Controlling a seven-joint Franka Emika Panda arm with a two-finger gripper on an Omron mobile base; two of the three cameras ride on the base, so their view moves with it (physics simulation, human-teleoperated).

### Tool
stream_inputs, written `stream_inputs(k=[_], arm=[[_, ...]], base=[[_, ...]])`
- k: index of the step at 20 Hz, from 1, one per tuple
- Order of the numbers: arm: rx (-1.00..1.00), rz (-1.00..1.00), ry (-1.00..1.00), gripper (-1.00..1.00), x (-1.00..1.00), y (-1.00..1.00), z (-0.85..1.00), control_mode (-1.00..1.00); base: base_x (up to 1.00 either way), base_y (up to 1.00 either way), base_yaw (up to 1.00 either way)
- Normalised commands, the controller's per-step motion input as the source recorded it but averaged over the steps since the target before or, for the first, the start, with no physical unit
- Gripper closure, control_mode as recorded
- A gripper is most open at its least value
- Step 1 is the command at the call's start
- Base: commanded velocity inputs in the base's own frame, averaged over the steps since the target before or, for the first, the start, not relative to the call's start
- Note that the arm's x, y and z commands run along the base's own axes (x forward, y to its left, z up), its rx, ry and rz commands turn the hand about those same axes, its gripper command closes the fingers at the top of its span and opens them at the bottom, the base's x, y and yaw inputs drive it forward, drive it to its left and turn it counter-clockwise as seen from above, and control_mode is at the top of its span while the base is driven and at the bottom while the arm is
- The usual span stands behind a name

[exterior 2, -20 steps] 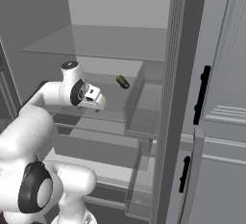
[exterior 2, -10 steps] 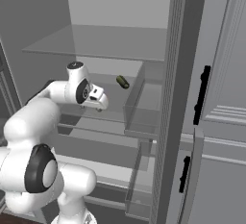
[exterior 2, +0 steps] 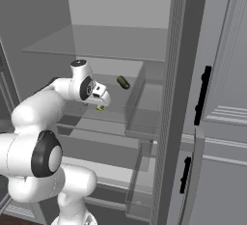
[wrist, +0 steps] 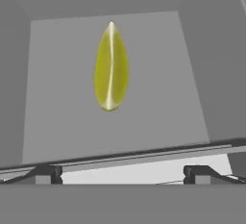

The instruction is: Grab a lemon wedge from the fridge and one ice cube from the ice bowl, and put them in the glass of lemonade.

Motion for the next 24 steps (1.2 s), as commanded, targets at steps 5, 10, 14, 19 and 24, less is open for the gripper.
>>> stream_inputs(k=[5,10,14,19,24], arm=[[0.0,0.0,0.0,-1.0,0.39,-0.07,-0.18,-1.0],[0.0,0.0,0.0,-1.0,0.44,-0.01,-0.17,-1.0],[0.0,0.0,0.0,-1.0,0.57,0.0,-0.13,-1.0],[0.0,0.0,0.01,-1.0,0.53,0.0,-0.32,-1.0],[0.0,0.0,0.03,-1.0,-0.05,0.0,-0.03,-1.0]], base=[[0.0,0.0,0.0],[0.0,0.0,0.0],[0.0,0.0,0.0],[0.0,0.0,0.0],[0.0,0.0,0.0]])
